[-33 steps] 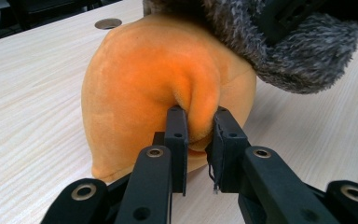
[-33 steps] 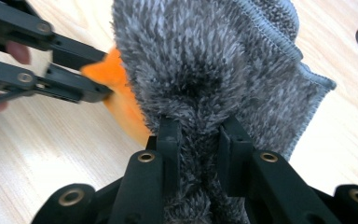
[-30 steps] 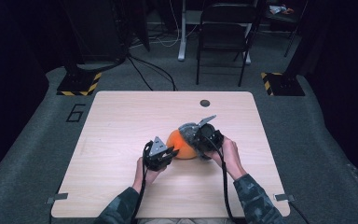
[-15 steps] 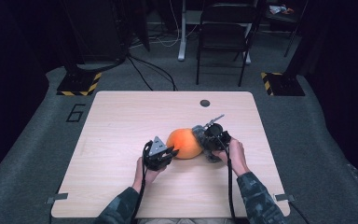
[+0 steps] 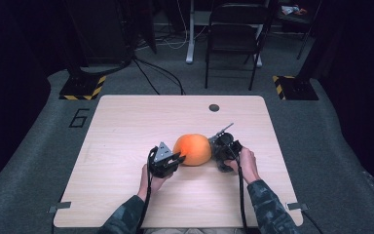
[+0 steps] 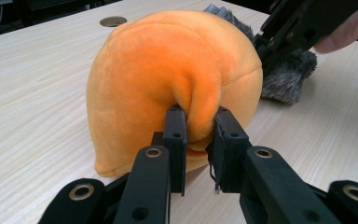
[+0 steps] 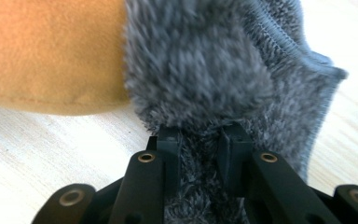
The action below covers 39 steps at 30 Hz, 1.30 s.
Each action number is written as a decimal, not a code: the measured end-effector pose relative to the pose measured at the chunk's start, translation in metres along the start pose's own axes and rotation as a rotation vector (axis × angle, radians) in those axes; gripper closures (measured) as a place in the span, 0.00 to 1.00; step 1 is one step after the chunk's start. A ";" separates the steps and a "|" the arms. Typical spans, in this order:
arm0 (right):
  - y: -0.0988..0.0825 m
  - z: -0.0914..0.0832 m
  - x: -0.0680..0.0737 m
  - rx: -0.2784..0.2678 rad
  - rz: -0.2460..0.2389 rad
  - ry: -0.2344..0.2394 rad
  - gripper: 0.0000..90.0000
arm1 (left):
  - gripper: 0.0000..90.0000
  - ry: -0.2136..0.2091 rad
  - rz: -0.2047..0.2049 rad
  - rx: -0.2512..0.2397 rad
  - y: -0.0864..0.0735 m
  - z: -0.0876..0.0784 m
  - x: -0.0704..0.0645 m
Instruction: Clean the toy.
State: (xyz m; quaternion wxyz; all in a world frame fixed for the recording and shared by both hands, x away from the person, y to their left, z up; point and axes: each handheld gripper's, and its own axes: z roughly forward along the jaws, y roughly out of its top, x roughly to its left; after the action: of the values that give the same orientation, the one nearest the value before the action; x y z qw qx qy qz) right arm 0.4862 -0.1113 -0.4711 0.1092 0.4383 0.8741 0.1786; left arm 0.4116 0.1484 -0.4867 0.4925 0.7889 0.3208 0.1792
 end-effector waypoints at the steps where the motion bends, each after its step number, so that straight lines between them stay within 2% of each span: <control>1: 0.001 -0.004 0.000 -0.008 0.011 -0.008 0.82 | 0.86 0.002 -0.001 -0.003 0.000 0.000 0.001; 4: 0.004 -0.021 -0.001 -0.058 -0.003 -0.027 0.82 | 0.86 -0.001 -0.012 -0.010 0.000 0.000 0.002; 7: 0.008 -0.041 0.002 -0.139 0.006 -0.001 0.82 | 0.86 0.000 -0.011 -0.013 0.000 0.000 0.002; 9: 0.012 -0.055 0.009 -0.176 -0.015 0.016 0.82 | 0.86 0.001 -0.012 -0.015 0.000 0.000 0.002; 11: 0.014 -0.063 0.017 -0.204 -0.051 0.058 0.82 | 0.86 -0.002 -0.011 -0.011 0.000 0.000 0.002; 12: 0.015 -0.064 0.023 -0.199 -0.062 0.088 0.82 | 0.86 -0.001 -0.012 -0.013 0.000 0.000 0.002; 13: 0.017 -0.063 0.028 -0.192 -0.093 0.101 0.82 | 0.86 0.000 -0.011 -0.012 0.000 0.000 0.002; 14: 0.018 -0.059 0.032 -0.171 -0.114 0.107 0.82 | 0.86 0.007 -0.009 -0.014 -0.001 0.000 0.002; 16: 0.018 -0.050 0.038 -0.157 -0.124 0.094 0.82 | 0.84 0.007 -0.007 -0.009 -0.001 0.000 0.004; 18: 0.016 -0.046 0.037 -0.165 -0.103 0.104 0.82 | 0.80 0.013 -0.005 -0.011 -0.001 0.000 0.004; 19: 0.016 -0.046 0.034 -0.173 -0.084 0.110 0.82 | 0.74 0.018 -0.001 -0.010 0.000 0.000 0.003; 20: 0.016 -0.045 0.032 -0.185 -0.095 0.103 0.82 | 0.70 0.031 0.015 -0.001 0.001 0.000 0.001; 21: 0.016 -0.045 0.031 -0.191 -0.085 0.096 0.82 | 0.64 0.046 0.038 0.014 0.002 0.001 -0.001; 23: 0.015 -0.044 0.028 -0.210 -0.067 0.090 0.82 | 0.55 0.065 0.052 0.030 0.001 0.003 -0.006; 26: 0.014 -0.042 0.025 -0.219 -0.061 0.094 0.82 | 0.48 0.094 0.079 0.043 0.001 0.006 -0.009; 29: 0.014 -0.042 0.027 -0.223 -0.066 0.087 0.82 | 0.46 0.130 0.115 0.053 -0.001 0.012 -0.012; 30: 0.014 -0.042 0.028 -0.224 -0.068 0.091 0.82 | 0.47 0.141 0.133 0.056 -0.002 0.014 -0.012; 32: 0.015 -0.041 0.029 -0.223 -0.073 0.086 0.82 | 0.56 0.169 0.152 0.054 -0.004 0.017 -0.014; 35: 0.015 -0.042 0.030 -0.225 -0.078 0.080 0.82 | 0.77 0.162 0.119 0.037 -0.005 0.016 -0.011; 37: 0.015 -0.044 0.030 -0.223 -0.073 0.078 0.82 | 0.86 0.145 0.084 0.027 -0.004 0.013 -0.009; 39: 0.015 -0.047 0.029 -0.218 -0.081 0.071 0.82 | 0.89 0.134 0.071 0.018 -0.001 0.011 -0.008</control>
State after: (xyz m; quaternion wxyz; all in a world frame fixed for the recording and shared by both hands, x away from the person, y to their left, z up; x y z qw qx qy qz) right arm 0.4637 -0.0893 -0.4231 0.1324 0.3815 0.8698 0.2835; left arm 0.4121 0.1359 -0.4926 0.4561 0.7904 0.3265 0.2461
